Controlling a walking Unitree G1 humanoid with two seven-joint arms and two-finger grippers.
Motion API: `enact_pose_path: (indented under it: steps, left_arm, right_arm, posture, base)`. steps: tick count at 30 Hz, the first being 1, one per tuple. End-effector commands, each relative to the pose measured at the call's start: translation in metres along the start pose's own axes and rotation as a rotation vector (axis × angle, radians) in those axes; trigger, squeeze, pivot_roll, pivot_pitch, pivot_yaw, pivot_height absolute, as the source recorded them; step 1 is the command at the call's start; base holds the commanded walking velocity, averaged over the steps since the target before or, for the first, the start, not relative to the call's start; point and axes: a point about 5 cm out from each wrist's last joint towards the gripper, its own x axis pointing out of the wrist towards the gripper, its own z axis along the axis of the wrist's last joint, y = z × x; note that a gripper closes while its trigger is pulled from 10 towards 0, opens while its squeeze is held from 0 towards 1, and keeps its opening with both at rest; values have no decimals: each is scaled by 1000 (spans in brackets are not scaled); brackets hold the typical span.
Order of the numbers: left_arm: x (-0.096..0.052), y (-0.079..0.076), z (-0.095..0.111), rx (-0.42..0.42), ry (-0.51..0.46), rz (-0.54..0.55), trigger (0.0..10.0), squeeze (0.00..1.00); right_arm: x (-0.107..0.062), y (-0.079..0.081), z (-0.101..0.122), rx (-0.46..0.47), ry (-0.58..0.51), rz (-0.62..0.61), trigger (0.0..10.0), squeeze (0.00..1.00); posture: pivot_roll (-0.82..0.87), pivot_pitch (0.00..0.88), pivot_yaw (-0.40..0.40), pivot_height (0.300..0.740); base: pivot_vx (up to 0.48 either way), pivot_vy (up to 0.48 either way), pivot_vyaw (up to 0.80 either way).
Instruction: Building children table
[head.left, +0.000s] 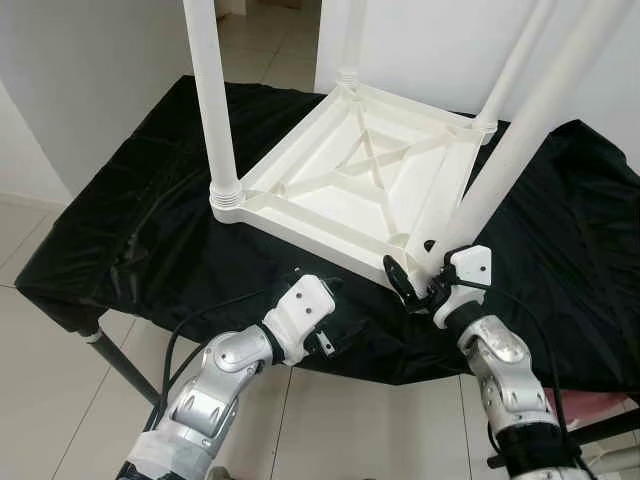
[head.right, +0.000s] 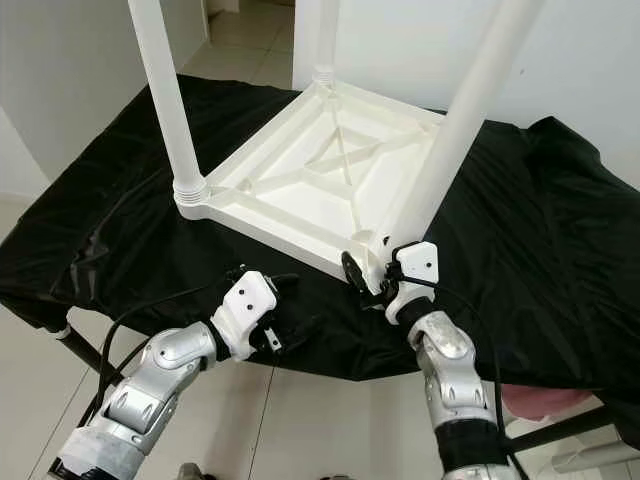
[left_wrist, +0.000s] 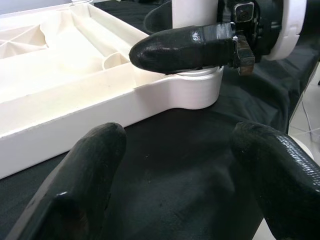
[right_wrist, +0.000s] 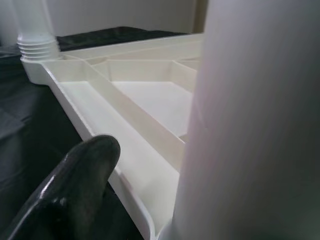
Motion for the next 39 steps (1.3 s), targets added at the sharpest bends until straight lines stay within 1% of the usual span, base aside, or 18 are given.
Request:
enact_pose_path:
  steps: [1, 11, 16, 17, 20, 22, 23, 25, 26, 28, 29, 31, 32, 34, 36, 37, 38, 39]
  left_arm:
    - [1, 3, 2, 19, 0, 37, 10000, 0]
    - [-1, 3, 1, 22, 3, 44, 10000, 0]
    - [-1, 5, 1, 24, 5, 41, 10000, 0]
    - [-1, 5, 1, 25, 6, 40, 10000, 0]
    - [0, 5, 1, 25, 6, 39, 10000, 0]
    - [1, 4, 1, 22, 4, 36, 10000, 0]
    - [1, 4, 1, 22, 4, 36, 10000, 0]
    - [3, 1, 0, 7, 1, 31, 10000, 0]
    - [3, 1, 0, 7, 1, 31, 10000, 0]
    - [3, 0, -2, -1, 3, 30, 10000, 0]
    - [3, 0, -2, -1, 3, 30, 10000, 0]
    - [6, -1, -3, 5, 5, 25, 10000, 0]
    - [6, -1, -3, 5, 5, 25, 10000, 0]
    - [8, -2, -3, 18, 7, 18, 10000, 0]
    - [9, -2, -3, 15, 5, 18, 10000, 0]
    - [9, -3, -4, 8, 7, 14, 10000, 0]
    - [9, -3, -4, 8, 7, 14, 10000, 0]
    - [9, -3, -5, 3, 9, 9, 10000, 0]
  right_arm:
    - [5, 0, -6, -19, 40, 81, 0, 0]
    - [1, -5, -14, -11, 69, 89, 0, 0]
    - [1, -4, -16, 26, 62, 85, 0, 0]
    - [1, -4, -15, 36, 54, 79, 10000, 0]
    - [1, -3, -15, 43, 49, 77, 10000, 0]
    - [0, -4, -13, 50, 34, 13, 10000, 0]
    - [0, -4, -13, 50, 34, 13, 10000, 0]
    - [-3, -5, -7, 75, -4, -124, 10000, 0]
    - [-3, -5, -7, 75, -4, -124, 10000, 0]
    - [-4, -3, -4, 61, -16, -210, 10000, 0]
    - [-4, -3, -4, 61, -16, -210, 10000, 0]
    - [-7, -1, -4, 56, -10, -328, 10000, 0]
    - [-7, -1, -4, 56, -10, -328, 10000, 0]
    - [-10, 2, -5, 65, -6, -411, 10000, 0]
    - [-10, 6, -4, 73, -13, -432, 10000, 0]
    - [-9, 16, -7, 105, -5, -507, 10000, 0]
    - [-9, 16, -7, 105, -5, -507, 10000, 0]
    - [-7, 27, -9, 126, 6, -560, 10000, 0]
  posture:
    - [35, 65, -64, 740]
    - [41, 59, -65, 740]
    - [33, 60, -57, 740]
    - [28, 63, -57, 740]
    - [28, 63, -57, 740]
    - [13, 71, -56, 740]
    - [13, 71, -56, 740]
    - [-14, 78, -55, 740]
    - [-14, 78, -55, 740]
    - [-21, 82, -53, 740]
    - [-21, 82, -53, 740]
    - [-38, 93, -56, 740]
    - [-38, 93, -56, 740]
    - [-43, 96, -56, 740]
    - [-43, 96, -56, 740]
    - [-65, 109, -46, 740]
    - [-65, 109, -46, 740]
    - [-69, 112, -43, 740]
  base:
    - [0, 0, 0]
    - [0, 0, 0]
    - [0, 0, 0]
    - [0, 0, 0]
    - [0, 0, 0]
    - [0, 0, 0]
    - [0, 0, 0]
    - [0, 0, 0]
    - [0, 0, 0]
    - [0, 0, 0]
    - [0, 0, 0]
    - [0, 0, 0]
    - [0, 0, 0]
    - [0, 0, 0]
    - [0, 0, 0]
    - [0, 0, 0]
    - [0, 0, 0]
    - [0, 0, 0]
